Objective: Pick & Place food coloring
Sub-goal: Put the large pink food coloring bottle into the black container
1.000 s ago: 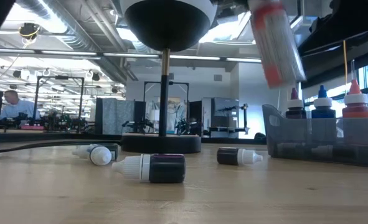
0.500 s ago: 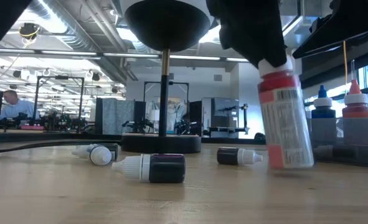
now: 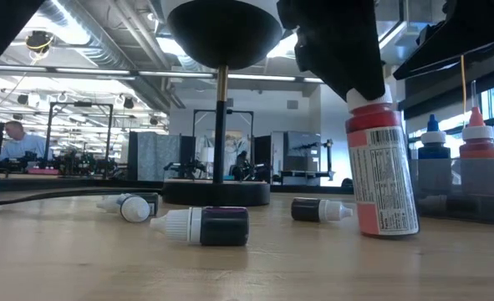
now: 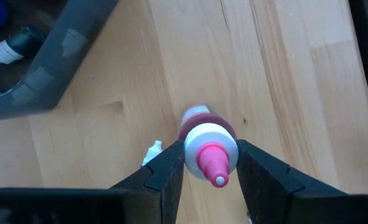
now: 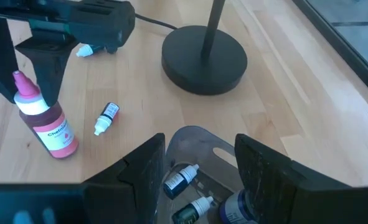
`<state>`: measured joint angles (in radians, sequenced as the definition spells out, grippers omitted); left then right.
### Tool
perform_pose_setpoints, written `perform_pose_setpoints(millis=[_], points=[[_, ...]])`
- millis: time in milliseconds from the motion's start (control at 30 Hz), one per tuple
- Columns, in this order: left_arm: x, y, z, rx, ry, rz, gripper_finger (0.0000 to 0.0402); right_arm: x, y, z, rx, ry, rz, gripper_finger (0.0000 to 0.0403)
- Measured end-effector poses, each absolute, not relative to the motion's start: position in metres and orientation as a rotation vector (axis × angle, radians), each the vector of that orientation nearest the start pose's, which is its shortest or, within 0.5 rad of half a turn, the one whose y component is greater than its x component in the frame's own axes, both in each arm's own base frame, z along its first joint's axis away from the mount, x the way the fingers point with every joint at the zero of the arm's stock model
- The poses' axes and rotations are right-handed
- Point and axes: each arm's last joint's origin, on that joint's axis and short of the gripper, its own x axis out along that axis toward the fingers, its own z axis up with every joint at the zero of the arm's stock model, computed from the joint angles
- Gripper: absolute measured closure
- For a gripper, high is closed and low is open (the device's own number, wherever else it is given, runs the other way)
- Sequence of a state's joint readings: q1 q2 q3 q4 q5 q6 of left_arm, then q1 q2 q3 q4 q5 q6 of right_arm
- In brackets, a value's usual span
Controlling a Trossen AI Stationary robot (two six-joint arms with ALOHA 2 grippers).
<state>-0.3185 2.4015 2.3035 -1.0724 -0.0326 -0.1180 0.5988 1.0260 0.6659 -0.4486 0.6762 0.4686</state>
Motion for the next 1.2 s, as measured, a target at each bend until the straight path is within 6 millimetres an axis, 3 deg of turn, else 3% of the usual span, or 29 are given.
perform_pose_setpoints(millis=[200, 533, 767, 1000, 1200], points=[[0.477, -0.157, 0.228, 0.092, 1.173, -0.195, 0.0254, 0.172, 0.096, 0.234, -0.030, 0.609, -0.219, 0.0205], [0.474, -0.156, 0.234, 0.071, 1.204, -0.225, 0.0190, 0.172, 0.095, 0.234, -0.030, 0.609, -0.220, 0.0205], [0.449, -0.158, 0.284, 0.077, 1.160, -0.219, 0.0184, 0.172, 0.096, 0.233, -0.016, 0.618, -0.201, 0.0205], [0.409, -0.193, 0.330, 0.261, 1.032, -0.217, 0.0185, 0.172, 0.097, 0.233, 0.016, 0.627, -0.182, 0.0205], [0.376, -0.205, 0.371, 0.328, 0.917, -0.275, 0.0183, 0.172, 0.097, 0.233, 0.022, 0.626, -0.183, 0.0205]])
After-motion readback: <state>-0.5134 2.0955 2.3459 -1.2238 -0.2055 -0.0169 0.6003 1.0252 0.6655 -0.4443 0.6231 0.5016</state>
